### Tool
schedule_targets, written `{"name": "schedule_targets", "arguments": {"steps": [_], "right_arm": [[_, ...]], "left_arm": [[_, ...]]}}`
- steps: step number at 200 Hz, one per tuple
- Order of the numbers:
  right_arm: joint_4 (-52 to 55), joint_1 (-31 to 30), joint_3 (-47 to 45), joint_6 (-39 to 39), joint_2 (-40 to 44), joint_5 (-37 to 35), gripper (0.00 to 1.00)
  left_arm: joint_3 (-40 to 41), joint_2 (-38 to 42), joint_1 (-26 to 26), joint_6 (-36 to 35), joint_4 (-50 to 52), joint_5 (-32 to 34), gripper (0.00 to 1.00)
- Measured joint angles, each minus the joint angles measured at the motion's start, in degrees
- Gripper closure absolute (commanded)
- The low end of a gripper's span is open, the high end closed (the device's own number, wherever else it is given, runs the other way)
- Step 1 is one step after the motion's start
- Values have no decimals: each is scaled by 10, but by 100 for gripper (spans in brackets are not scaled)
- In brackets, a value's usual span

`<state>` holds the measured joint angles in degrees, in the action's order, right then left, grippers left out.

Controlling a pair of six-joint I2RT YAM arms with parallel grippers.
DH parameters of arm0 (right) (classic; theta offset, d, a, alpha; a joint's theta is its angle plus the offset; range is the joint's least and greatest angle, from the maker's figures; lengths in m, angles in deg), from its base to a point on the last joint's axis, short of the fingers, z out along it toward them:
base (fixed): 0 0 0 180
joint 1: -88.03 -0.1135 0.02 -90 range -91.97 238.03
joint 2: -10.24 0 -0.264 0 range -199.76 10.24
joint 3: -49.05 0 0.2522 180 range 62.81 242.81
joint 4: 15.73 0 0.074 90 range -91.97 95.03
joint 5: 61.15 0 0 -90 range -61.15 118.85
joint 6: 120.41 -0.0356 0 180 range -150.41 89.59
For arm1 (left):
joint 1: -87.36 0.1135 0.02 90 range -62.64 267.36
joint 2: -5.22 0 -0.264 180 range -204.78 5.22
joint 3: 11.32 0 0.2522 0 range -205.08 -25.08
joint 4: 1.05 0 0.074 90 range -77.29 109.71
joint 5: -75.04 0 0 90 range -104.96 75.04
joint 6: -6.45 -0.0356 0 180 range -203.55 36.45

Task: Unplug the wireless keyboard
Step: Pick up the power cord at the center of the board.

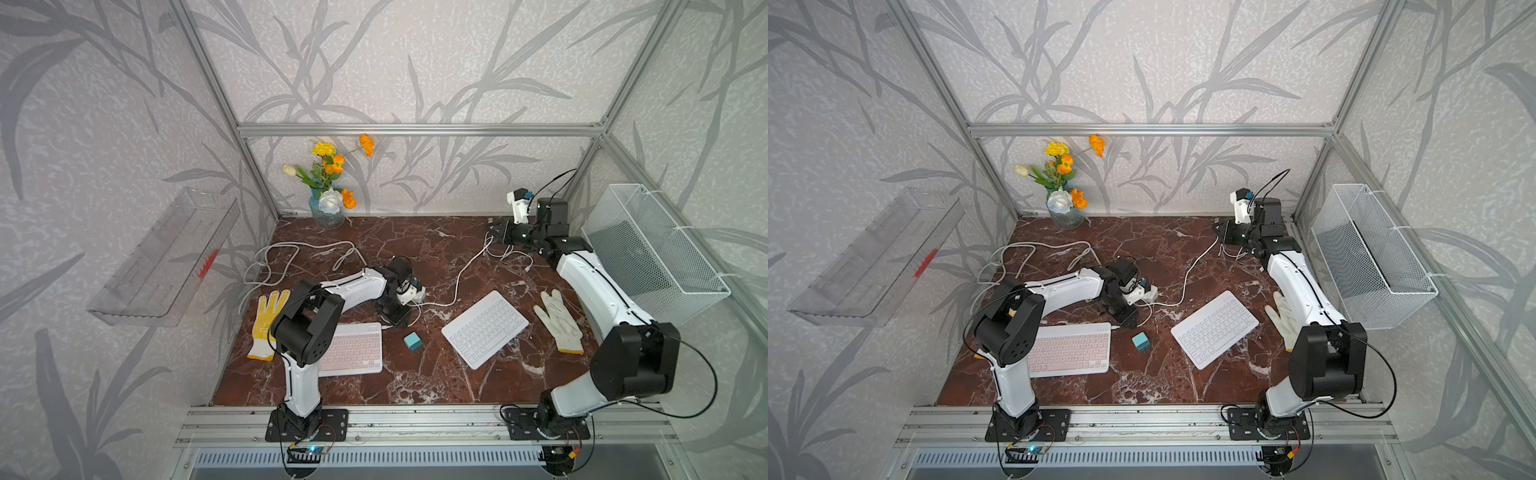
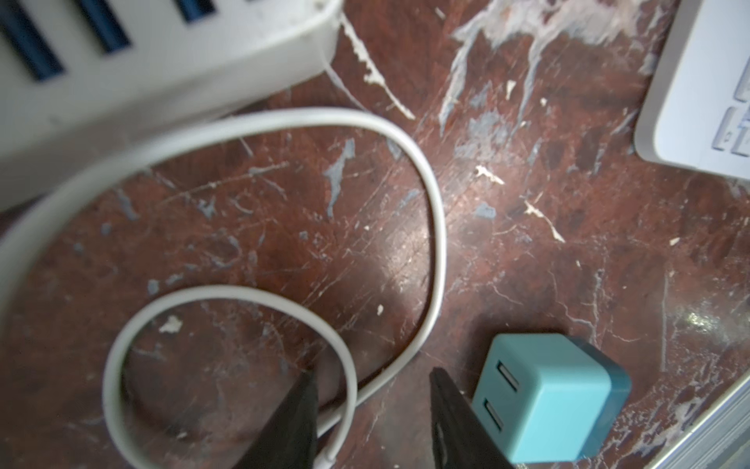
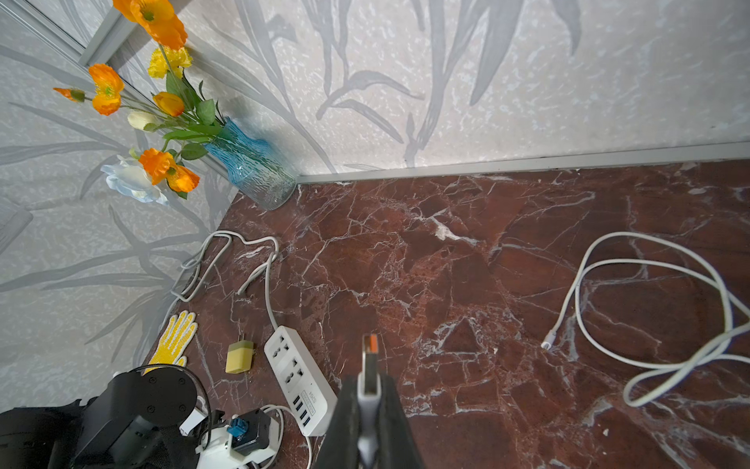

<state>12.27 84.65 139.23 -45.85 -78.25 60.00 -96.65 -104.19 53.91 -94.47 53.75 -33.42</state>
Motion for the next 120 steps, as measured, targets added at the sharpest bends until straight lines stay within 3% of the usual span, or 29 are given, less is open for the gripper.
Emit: {"name": "schedule_targets", "arguments": {"steps": [66,102,120], "right_arm": [[-13,10,-4,-10,-12,20,92],[-20,13,-14,-13,-17,28,91],[-22,13,-17,-14,-22,30,83]], "left_arm": [[-33,-29,-3,-10,26,7,100],[-33,-29,-3,-9,29,9,100],[-33,-28,-4,-6,29,11,100]]}}
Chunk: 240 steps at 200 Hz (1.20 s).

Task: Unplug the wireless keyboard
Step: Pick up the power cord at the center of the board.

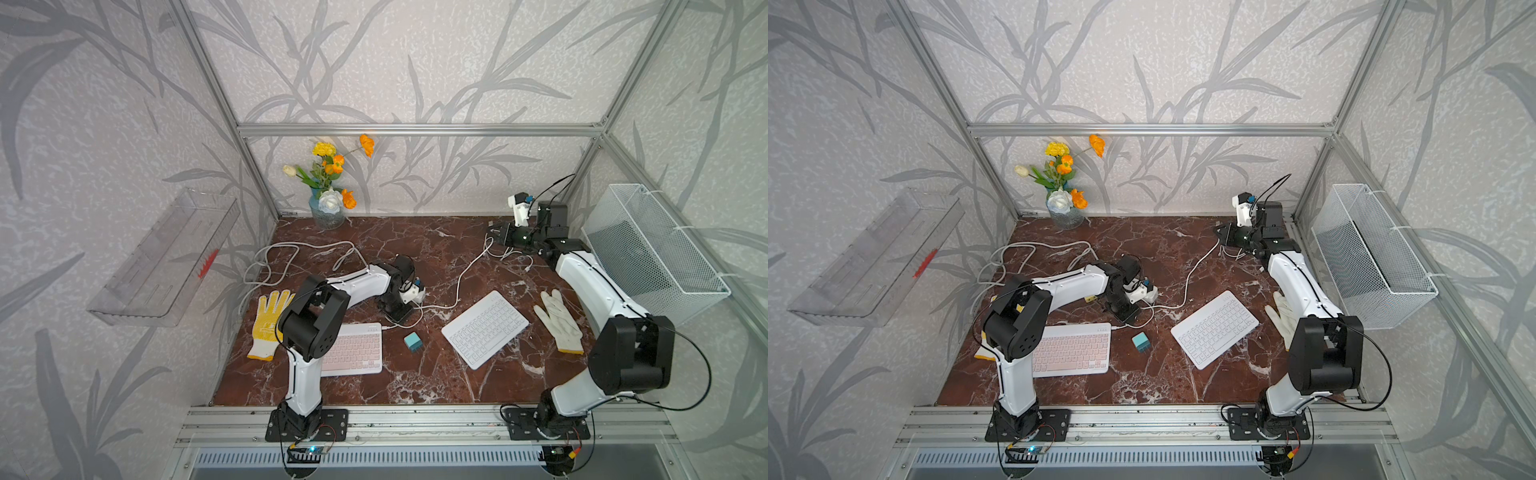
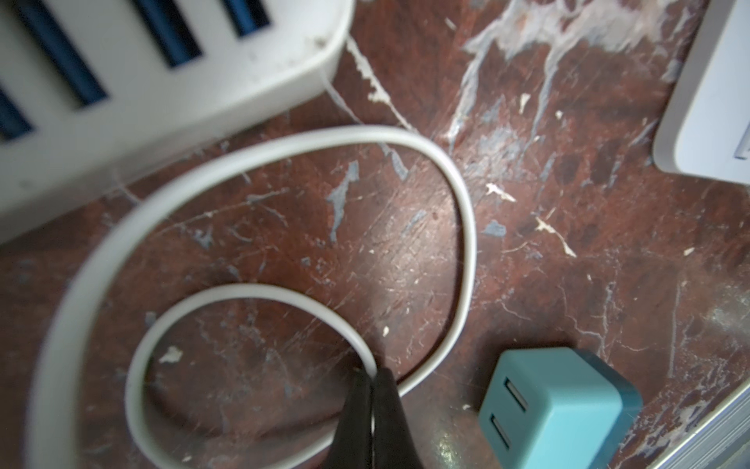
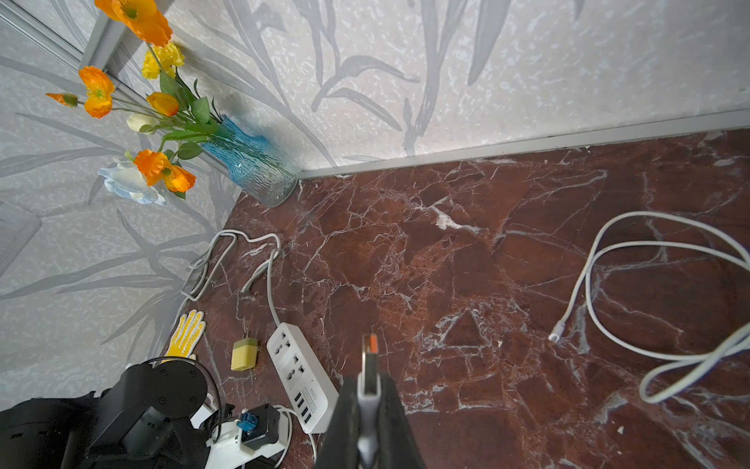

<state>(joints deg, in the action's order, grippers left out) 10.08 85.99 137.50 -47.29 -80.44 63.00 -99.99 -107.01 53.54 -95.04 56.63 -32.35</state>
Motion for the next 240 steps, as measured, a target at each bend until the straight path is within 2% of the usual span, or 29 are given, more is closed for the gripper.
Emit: {"name": "schedule_targets", "arguments": {"steps": [44,75,121,153,174,209,240], "right_arm": [[11,-8,0,1,-47,7,51],[42,-32,-1,10,-106,8,44],[41,-102,-54,5,-81,6,42],[-33,-188,-148,-37,1,25,41],[-99,-253,-198,-72,26,31,41],[-217,-366,-258,-125,10,5,41],[-317,-431,-267,-176,-47,-19,41]], "left_arm": [[17,17,4,28,-21,15,100],[34,38,27,53,-43,27,100],[52,85,67,102,-78,26,100],[52,107,83,117,-90,17,100],[52,109,84,123,-90,9,100],[49,115,85,128,-84,-2,100],[32,124,85,127,-75,-7,100]]}}
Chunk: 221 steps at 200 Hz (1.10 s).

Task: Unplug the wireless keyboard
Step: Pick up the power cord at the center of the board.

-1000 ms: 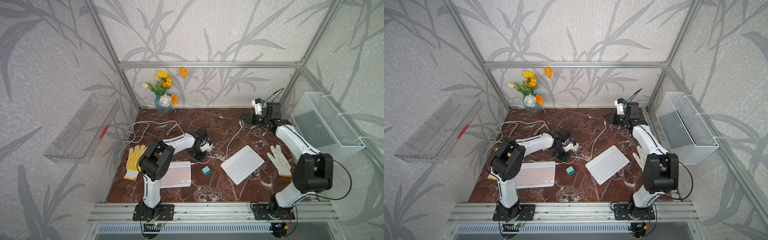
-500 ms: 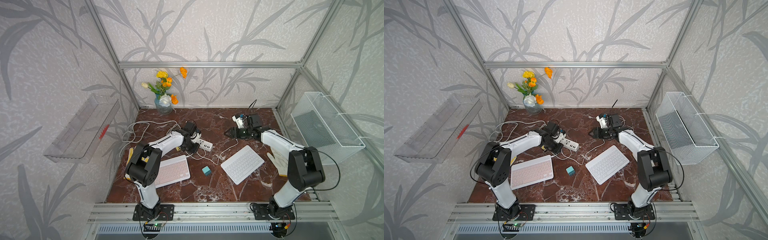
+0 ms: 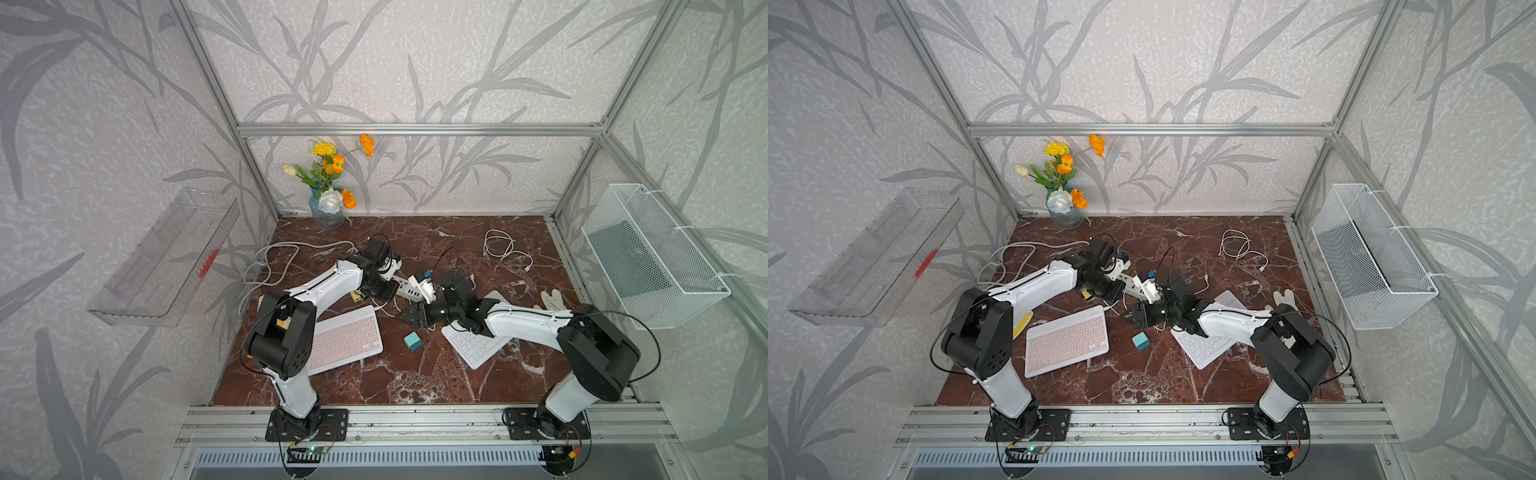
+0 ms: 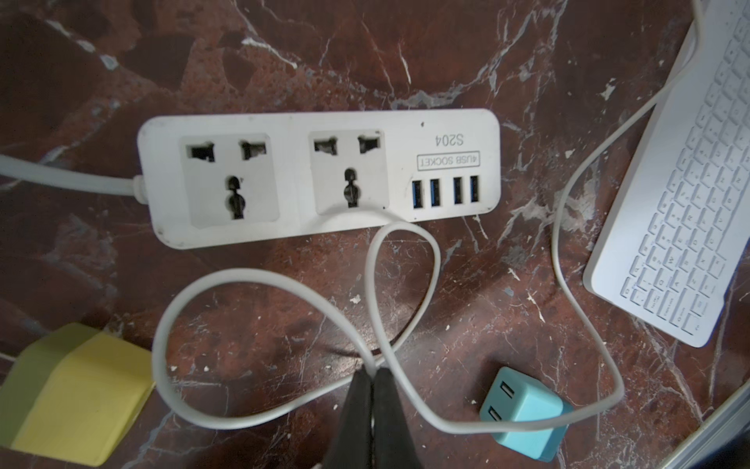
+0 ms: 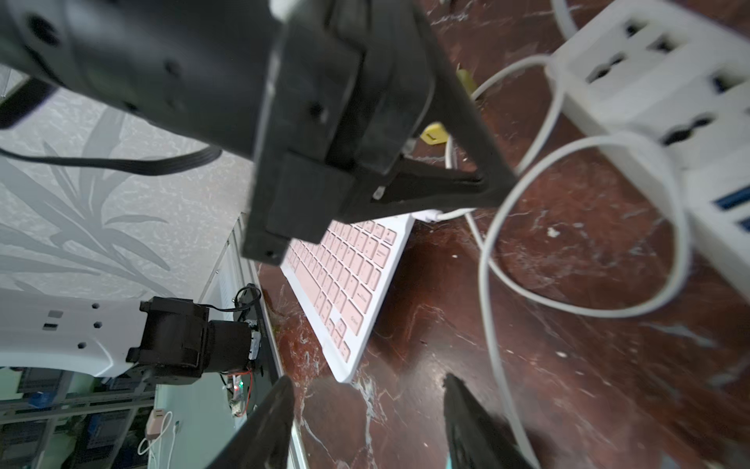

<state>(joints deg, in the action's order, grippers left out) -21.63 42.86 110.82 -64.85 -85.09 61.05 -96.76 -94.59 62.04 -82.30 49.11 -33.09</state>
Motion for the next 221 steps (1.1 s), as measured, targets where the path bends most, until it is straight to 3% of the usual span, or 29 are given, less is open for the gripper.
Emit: {"name": "schedule_targets", "arguments": {"steps": [49,100,158,221], "right_arm": [[-126,-62,-3,-54,-75,-82,40],[-289,-68,-6,-108,-189,-155,42],[-507,-83,-26,-138,-257,-218,42],[-576,-85,-28,-167,-286,-260,51]], "left_arm": [[-6,3,6,-1,9,3,100],[-6,14,6,-1,19,-2,100],[-11,29,3,-1,27,-10,100],[-12,35,6,10,28,-15,100]]}}
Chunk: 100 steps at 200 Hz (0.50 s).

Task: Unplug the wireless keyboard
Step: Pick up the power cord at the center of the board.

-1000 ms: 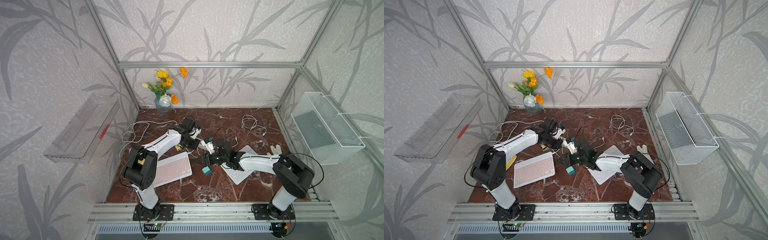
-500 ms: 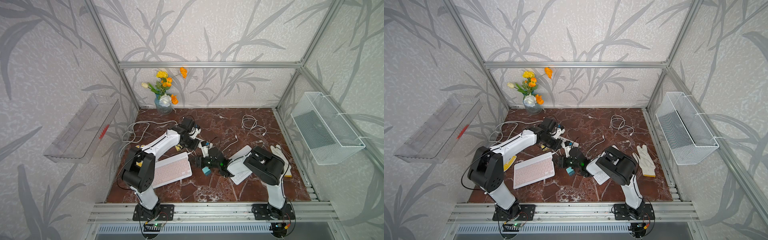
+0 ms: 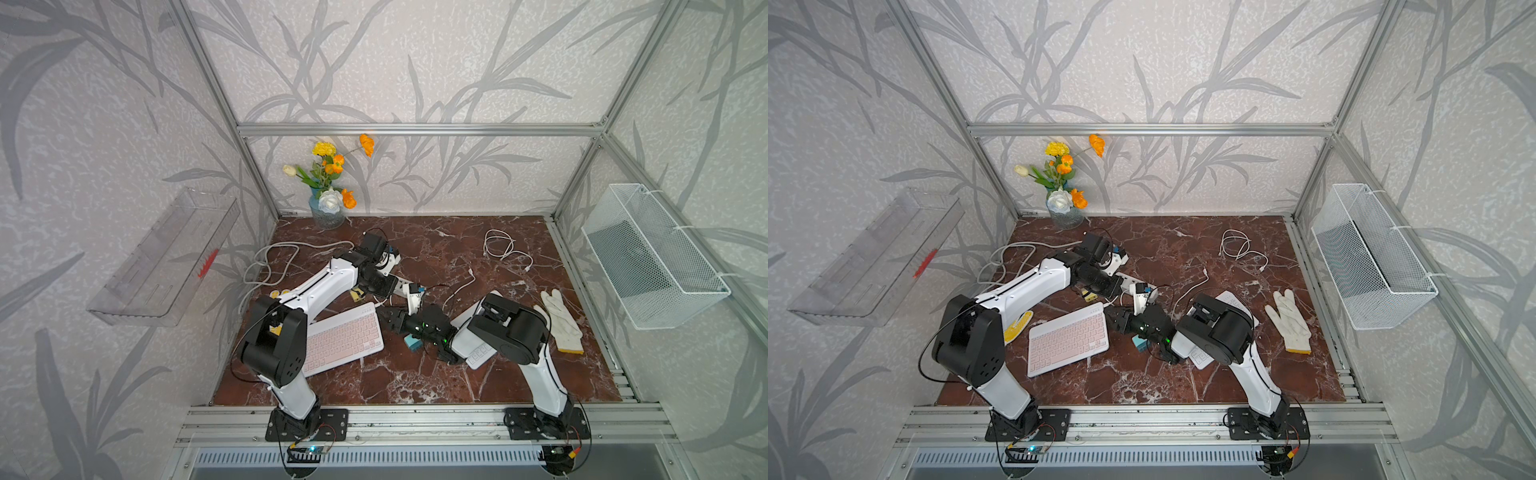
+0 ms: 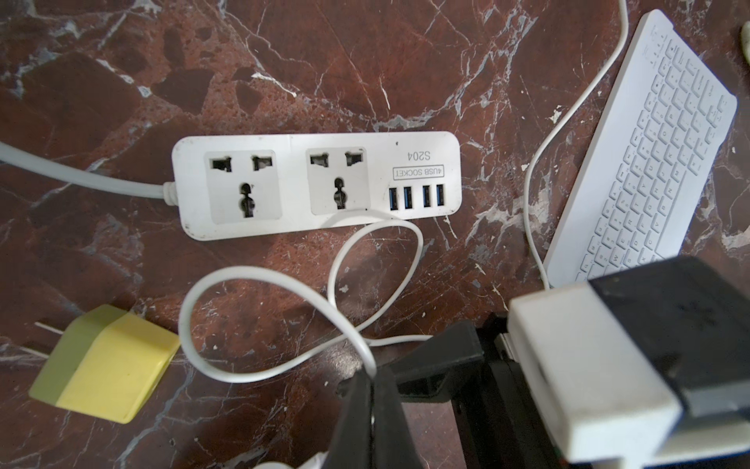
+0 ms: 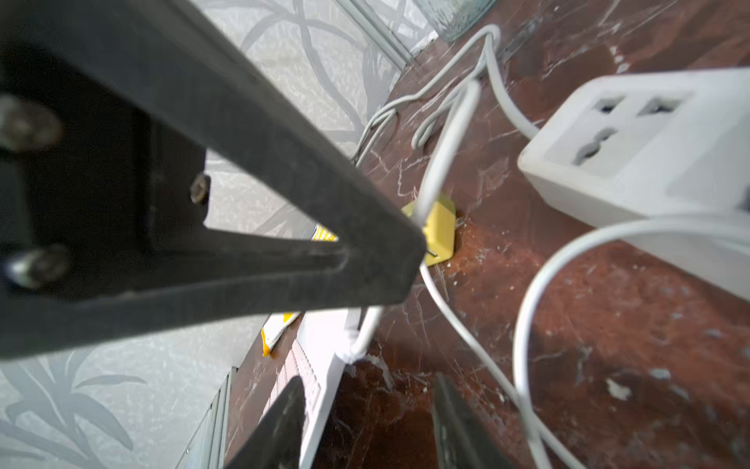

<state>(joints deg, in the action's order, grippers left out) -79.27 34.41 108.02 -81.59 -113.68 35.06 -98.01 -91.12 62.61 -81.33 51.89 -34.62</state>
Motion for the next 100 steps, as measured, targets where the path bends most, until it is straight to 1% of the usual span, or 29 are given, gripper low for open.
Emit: {"name": "schedule_targets", "arguments": {"steps": [38,54,100], "right_arm": [[-7,1,29,-24,-2,-2,58],[-11,2,44,-35,-6,-1,63],[-9,6,61,-56,-13,11,89]], "left_arm": [[0,17,1,5,0,-3,100],[0,19,1,7,-1,-6,100],[0,21,4,9,-2,-10,100]]}}
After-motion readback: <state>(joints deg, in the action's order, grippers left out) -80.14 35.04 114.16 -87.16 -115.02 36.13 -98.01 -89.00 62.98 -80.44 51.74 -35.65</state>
